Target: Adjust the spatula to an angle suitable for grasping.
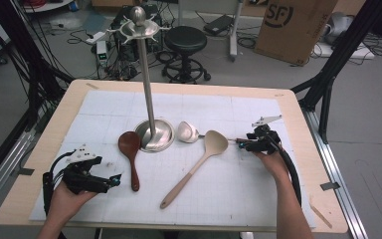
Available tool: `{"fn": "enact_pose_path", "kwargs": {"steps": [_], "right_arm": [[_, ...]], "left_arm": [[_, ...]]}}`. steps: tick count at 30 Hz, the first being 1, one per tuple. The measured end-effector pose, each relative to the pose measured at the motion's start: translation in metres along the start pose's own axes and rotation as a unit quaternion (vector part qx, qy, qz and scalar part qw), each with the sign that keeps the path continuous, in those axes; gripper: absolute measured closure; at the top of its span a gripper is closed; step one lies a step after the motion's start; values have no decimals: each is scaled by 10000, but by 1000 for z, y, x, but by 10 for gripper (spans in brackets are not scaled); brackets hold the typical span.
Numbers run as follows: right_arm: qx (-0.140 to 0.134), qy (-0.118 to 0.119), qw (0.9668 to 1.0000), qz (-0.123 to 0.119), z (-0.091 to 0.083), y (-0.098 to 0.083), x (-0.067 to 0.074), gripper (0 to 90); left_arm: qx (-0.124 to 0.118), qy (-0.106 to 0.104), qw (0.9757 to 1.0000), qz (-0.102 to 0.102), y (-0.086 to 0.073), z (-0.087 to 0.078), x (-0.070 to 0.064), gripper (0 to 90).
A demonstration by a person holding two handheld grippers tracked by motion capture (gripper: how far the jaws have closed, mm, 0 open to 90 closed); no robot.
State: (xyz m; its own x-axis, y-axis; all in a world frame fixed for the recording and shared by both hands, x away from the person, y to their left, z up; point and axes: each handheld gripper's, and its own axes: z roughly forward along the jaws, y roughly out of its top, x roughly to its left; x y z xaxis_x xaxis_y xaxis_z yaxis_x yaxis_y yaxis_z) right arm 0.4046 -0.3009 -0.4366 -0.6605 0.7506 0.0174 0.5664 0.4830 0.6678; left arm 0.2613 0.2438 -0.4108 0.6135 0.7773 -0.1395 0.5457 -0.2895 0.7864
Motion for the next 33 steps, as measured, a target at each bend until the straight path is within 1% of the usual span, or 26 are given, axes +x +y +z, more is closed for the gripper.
{"fn": "enact_pose_path", "kwargs": {"steps": [3, 5, 8, 10, 11, 14, 16, 17, 19, 21, 22, 23, 24, 29, 30, 33], "right_arm": [[15, 61, 10000, -1, 0, -1, 0, 482], [37, 59, 10000, -7, 0, -1, 1, 482], [85, 125, 9999, -77, -1, -2, 3, 495], [32, 145, 9998, -91, -2, -4, 5, 508], [-36, 181, 9998, -45, -4, -8, 6, 519], [-35, 237, 9997, -18, -6, -10, 8, 527], [-22, 266, 9996, -65, -8, -12, 13, 547], [-27, 249, 9996, -131, -8, -13, 15, 550], [-49, 244, 9995, -170, -11, -16, 20, 553], [-44, 228, 9996, -156, -11, -17, 21, 552], [-22, 183, 9995, -264, -10, -16, 22, 566], [-22, 183, 9995, -264, -10, -16, 22, 566], [-9, 119, 9995, -278, -10, -16, 22, 576], [1, 99, 9995, -305, -10, -15, 23, 592], [10, 88, 9994, -346, -10, -15, 24, 596], [16, 127, 9994, -323, -12, -15, 24, 632]], "left_arm": [[10, 3, 10000, 5, 0, 0, 1, 17], [18, -4, 10000, 19, 0, -1, 1, 16], [-6, 12, 10000, 5, 0, -1, 0, 16], [-6, 18, 10000, 4, -1, -2, 1, 16], [-10, 11, 10000, 4, -1, -2, 1, 17], [-7, 25, 10000, -3, -1, -3, 1, 16], [-6, 32, 10000, 2, -1, -3, 2, 17], [-8, 22, 10000, -3, -1, -3, 2, 16], [-9, 26, 10000, -1, -1, -3, 1, 16], [3, 24, 10000, 7, -1, -3, 1, 16], [14, 21, 10000, 15, -1, -3, 1, 16], [-3, 15, 10000, 5, -1, -2, 1, 16], [-1, 17, 10000, 8, -1, -2, 0, 16], [15, 32, 10000, 10, -1, -3, 1, 16], [4, 28, 10000, 8, -1, -3, 1, 16], [-7, 27, 10000, -2, -1, -3, 1, 16]]}}
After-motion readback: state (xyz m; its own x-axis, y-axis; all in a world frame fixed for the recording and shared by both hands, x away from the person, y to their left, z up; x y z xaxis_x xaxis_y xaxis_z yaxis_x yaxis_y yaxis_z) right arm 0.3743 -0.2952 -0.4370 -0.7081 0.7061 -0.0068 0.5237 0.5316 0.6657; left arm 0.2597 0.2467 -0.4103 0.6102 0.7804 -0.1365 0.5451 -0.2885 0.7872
